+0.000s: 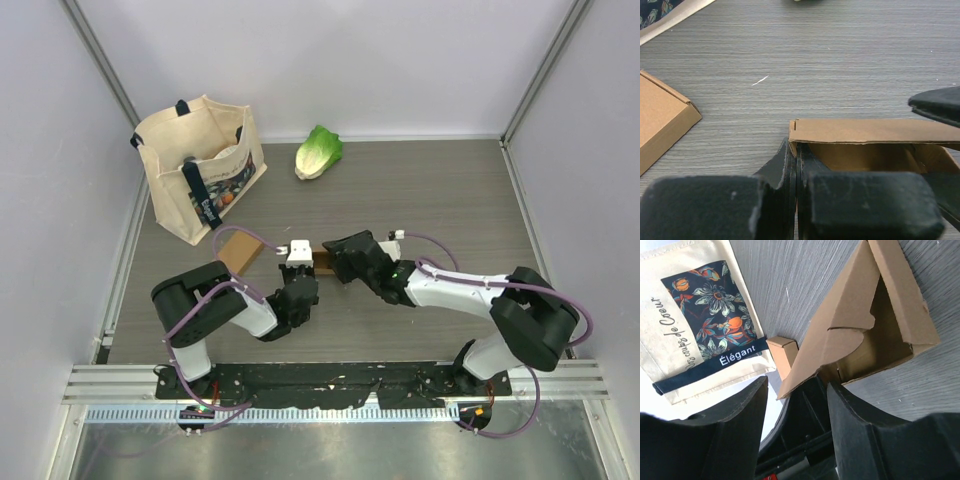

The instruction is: Fold the paper box

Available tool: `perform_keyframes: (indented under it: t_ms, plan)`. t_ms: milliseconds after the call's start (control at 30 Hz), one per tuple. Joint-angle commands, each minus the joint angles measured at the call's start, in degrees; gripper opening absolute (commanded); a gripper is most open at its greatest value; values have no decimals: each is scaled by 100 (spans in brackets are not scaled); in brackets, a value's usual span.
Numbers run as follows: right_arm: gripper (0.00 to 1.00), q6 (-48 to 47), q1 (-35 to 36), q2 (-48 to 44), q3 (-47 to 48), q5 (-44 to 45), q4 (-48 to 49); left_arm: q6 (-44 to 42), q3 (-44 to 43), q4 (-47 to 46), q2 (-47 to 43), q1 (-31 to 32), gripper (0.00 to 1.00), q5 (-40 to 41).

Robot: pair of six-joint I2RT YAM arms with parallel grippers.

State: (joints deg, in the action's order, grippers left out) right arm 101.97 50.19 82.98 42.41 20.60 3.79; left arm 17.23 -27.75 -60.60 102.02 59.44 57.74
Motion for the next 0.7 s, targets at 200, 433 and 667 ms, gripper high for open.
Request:
perform_keyframes:
  t_ms: [200,433,667]
  plan:
    - [25,376,-133,297,-14,-3,798,-378,6,4,-41,147,5,107]
    - [24,394,-194,289,-304,-56,1071,-213,533,530,-866,629,56,106]
    - [22,341,-265,289,-796,-355,1519,1474,841,3833,-3633,876,64,-1138]
